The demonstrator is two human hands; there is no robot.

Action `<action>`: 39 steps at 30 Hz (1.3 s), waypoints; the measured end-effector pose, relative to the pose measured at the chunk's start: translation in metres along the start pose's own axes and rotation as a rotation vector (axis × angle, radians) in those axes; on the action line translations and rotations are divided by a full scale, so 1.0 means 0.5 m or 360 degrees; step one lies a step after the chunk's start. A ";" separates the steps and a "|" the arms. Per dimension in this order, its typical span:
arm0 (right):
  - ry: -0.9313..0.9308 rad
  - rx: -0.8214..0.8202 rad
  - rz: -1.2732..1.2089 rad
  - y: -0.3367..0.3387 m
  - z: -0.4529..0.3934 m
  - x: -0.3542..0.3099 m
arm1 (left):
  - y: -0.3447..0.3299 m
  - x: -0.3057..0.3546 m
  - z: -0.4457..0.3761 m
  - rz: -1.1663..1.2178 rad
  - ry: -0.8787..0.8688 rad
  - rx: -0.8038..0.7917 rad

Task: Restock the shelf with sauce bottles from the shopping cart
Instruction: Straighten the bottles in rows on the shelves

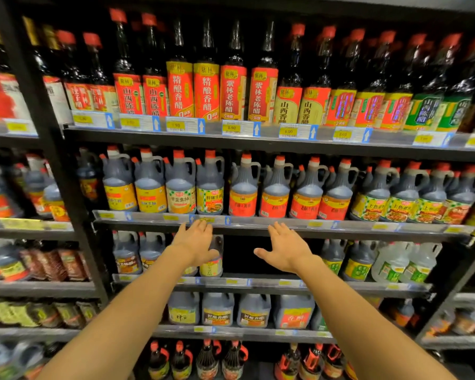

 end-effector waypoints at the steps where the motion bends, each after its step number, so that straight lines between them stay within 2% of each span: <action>1: 0.0021 0.0013 0.0004 0.000 0.010 -0.008 | -0.003 -0.005 0.020 -0.0020 0.0038 0.0003; 8: 0.0152 0.0003 0.0040 -0.022 0.094 -0.050 | -0.034 -0.009 0.163 0.0019 0.0217 0.0069; 13: 0.0198 -0.0024 0.0044 -0.036 0.134 -0.063 | -0.048 0.020 0.254 0.0042 0.0314 -0.0001; 18: 0.0309 0.0040 0.0053 -0.015 0.142 -0.127 | -0.052 -0.020 0.336 0.0039 0.0429 0.0041; 23: 0.0467 0.0069 0.0076 -0.003 0.126 -0.246 | -0.085 -0.125 0.404 0.0115 0.0587 0.0086; 30: 0.0692 0.0058 0.0130 0.006 0.074 -0.501 | -0.168 -0.332 0.491 0.0195 0.0753 0.0152; 39: 0.0745 -0.0024 0.0118 -0.018 -0.018 -0.832 | -0.257 -0.630 0.564 0.0184 0.0826 0.0053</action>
Point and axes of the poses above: each hand's wrist, its own z-axis away from the middle knuckle, its own y-axis out of the back of the hand, x = y × z, the point moved 1 cm from there along -z, towards the middle knuckle, and after that the axes turned 7 degrees about -x, right-handed, at the moved point
